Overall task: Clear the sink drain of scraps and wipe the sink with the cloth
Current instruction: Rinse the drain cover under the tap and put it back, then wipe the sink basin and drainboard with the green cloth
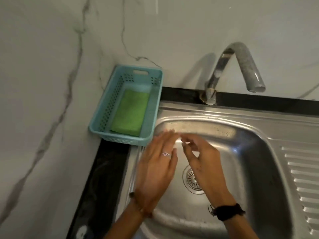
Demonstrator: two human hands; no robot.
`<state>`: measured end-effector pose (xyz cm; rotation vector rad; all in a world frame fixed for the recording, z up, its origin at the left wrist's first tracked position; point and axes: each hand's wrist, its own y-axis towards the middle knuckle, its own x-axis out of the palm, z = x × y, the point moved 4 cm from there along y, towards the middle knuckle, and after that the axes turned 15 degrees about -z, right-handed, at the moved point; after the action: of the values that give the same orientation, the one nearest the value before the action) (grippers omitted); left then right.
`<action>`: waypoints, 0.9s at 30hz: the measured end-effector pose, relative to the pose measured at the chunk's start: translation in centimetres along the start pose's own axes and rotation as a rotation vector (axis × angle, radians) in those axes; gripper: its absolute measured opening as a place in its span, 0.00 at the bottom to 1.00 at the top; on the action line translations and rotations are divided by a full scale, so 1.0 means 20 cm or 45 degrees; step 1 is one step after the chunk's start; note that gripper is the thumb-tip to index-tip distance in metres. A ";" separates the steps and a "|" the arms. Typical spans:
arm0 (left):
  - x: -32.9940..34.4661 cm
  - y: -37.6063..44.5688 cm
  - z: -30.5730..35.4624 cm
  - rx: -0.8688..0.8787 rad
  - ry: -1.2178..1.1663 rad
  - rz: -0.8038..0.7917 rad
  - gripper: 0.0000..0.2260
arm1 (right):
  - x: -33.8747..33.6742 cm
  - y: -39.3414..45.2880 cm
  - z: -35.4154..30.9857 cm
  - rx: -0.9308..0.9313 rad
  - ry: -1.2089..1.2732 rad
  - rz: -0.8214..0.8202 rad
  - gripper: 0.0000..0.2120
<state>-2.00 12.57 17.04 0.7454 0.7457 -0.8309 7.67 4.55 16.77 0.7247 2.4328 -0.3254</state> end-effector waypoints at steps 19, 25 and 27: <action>-0.30 0.18 -0.71 -0.532 0.247 -0.180 0.16 | 0.55 0.90 -0.33 0.442 0.046 -0.463 0.23; -0.45 0.21 -0.59 -0.701 -1.069 0.109 0.15 | 0.25 0.75 -0.68 -0.122 0.450 -0.369 0.25; -0.50 0.22 -0.47 -0.686 -1.380 0.149 0.20 | 0.15 0.63 -0.79 -0.335 0.343 -0.422 0.27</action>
<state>-5.58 25.80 21.38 -0.1879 -0.0752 -0.7407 5.46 22.16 26.99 0.2619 2.7834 -0.0291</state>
